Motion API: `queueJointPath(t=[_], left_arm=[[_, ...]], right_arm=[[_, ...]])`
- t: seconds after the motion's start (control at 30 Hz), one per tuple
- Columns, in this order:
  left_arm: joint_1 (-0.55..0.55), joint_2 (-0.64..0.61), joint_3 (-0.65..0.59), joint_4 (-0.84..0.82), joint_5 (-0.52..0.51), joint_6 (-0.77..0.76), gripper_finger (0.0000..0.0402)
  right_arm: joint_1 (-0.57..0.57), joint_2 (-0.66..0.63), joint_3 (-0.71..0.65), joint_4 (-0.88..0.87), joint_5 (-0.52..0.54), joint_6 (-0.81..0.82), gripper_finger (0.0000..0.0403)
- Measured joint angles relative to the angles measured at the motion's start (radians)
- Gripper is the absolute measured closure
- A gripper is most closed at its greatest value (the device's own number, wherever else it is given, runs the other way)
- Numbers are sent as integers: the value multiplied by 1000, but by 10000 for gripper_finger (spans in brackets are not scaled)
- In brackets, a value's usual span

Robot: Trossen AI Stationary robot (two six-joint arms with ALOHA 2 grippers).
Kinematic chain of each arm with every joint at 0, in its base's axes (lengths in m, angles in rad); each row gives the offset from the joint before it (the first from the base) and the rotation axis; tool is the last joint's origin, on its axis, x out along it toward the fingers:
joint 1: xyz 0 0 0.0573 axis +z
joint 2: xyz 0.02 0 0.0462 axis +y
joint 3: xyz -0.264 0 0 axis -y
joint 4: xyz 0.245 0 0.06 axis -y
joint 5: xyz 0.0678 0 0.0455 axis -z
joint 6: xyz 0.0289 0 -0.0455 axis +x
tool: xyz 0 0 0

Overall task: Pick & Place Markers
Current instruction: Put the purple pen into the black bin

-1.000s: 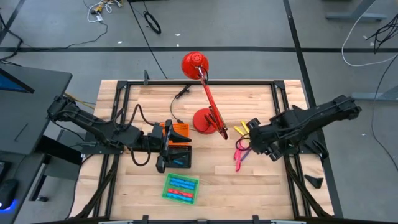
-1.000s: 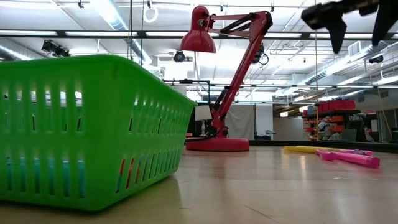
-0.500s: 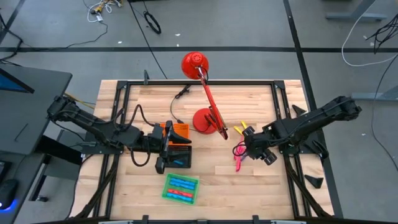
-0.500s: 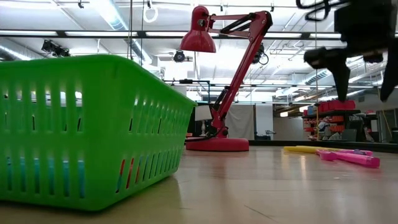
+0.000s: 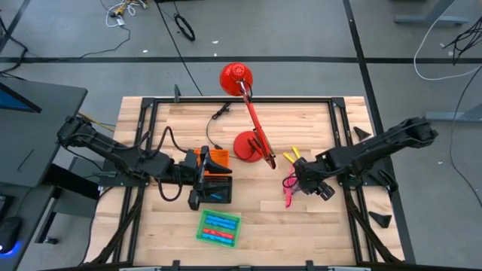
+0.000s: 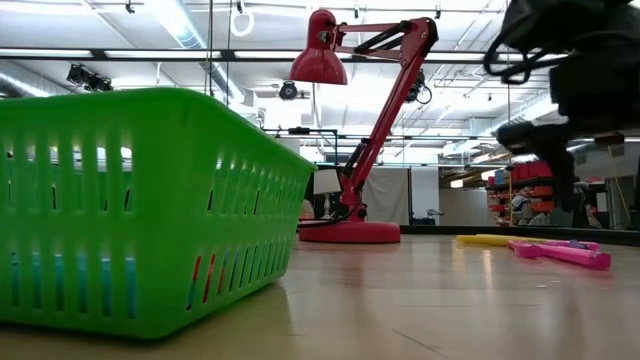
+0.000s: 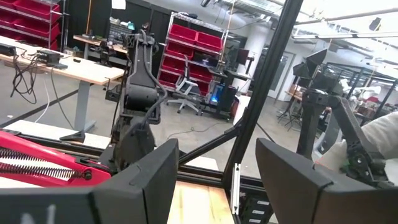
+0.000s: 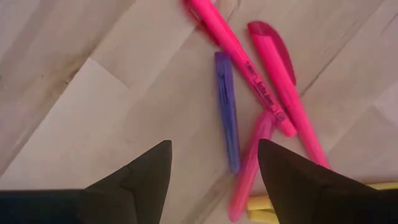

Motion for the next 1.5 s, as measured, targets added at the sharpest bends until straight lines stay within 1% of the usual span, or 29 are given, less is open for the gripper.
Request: queueJointPath(t=[0.07,0.2,0.5,0.63,0.83,0.97,1.17,1.37,1.5], left_arm=[[0,0,0,0,0,0,181],[11,0,0,-1,0,0,181],[15,0,0,-2,0,1,181],[16,0,0,-2,0,1,181],[15,0,0,-2,0,0,181],[15,0,0,-2,0,0,181],[15,0,0,-2,0,0,181],[15,0,0,-2,0,1,181],[21,0,0,-3,0,0,181]], right_arm=[[-21,19,0,7,-22,-19,162],[-38,62,0,19,-35,-63,164],[-42,164,0,91,-46,-109,174],[-55,213,-2,94,-62,-123,175],[-61,229,-16,106,-58,-143,182],[-60,230,-17,122,-14,-160,215],[-60,230,-18,132,5,-208,289],[-61,231,-18,138,18,-186,359],[-57,221,-18,138,18,-128,386]])
